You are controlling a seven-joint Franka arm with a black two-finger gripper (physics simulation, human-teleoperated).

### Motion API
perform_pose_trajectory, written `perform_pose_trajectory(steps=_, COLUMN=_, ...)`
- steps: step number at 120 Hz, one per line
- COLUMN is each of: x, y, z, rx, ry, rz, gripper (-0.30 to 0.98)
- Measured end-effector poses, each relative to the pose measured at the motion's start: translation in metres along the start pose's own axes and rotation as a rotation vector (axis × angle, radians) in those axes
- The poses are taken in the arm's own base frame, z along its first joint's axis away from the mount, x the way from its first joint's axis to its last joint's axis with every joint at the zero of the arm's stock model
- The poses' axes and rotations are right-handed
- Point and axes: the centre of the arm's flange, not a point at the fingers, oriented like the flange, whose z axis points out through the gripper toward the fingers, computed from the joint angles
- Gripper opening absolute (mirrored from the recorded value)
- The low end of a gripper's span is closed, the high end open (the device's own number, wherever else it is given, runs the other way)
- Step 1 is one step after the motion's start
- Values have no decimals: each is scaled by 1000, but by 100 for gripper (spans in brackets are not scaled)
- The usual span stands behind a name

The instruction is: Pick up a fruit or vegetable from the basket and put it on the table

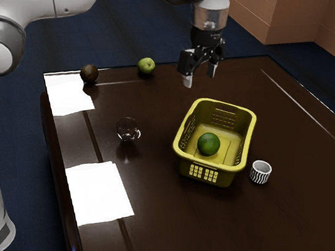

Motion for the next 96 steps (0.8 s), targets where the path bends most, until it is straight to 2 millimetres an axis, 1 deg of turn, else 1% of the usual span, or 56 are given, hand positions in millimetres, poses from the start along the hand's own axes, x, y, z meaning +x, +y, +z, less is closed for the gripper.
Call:
perform_pose_trajectory(steps=5, x=3, y=5, z=4, rx=4, ry=6, rz=-32, gripper=69)
perform_pose_trajectory(steps=14, x=11, y=11, z=6, rx=3, ry=7, rz=-89, gripper=69)
perform_pose_trajectory(steps=20, x=21, y=14, z=3, rx=-3, ry=5, rz=-130, gripper=69)
perform_pose_trajectory(steps=26, x=31, y=20, z=6, rx=-1, ry=15, rz=-174, gripper=69)
perform_pose_trajectory(steps=34, x=37, y=32, z=19, rx=12, ry=33, rz=-221, gripper=69)
perform_pose_trajectory(steps=40, x=27, y=39, z=27, rx=13, ry=36, rz=-233, gripper=69)
perform_pose_trajectory(steps=47, x=2, y=49, z=39, rx=11, ry=37, rz=-225, gripper=69)
perform_pose_trajectory(steps=51, x=-11, y=51, z=48, rx=12, ry=37, rz=-220, gripper=69)
perform_pose_trajectory(steps=58, x=-25, y=51, z=62, rx=18, ry=30, rz=-223, gripper=69)
perform_pose_trajectory(steps=64, x=-32, y=41, z=87, rx=39, ry=32, rz=-234, gripper=69)
perform_pose_trajectory(steps=71, x=-37, y=34, z=104, rx=40, ry=16, rz=-258, gripper=69)
perform_pose_trajectory(steps=84, x=-45, y=36, z=120, rx=19, ry=-32, rz=-320, gripper=69)
perform_pose_trajectory(steps=90, x=-45, y=36, z=128, rx=11, ry=-45, rz=-351, gripper=69)
perform_pose_trajectory(steps=96, x=-42, y=37, z=131, rx=-2, ry=-58, rz=-384, gripper=69)
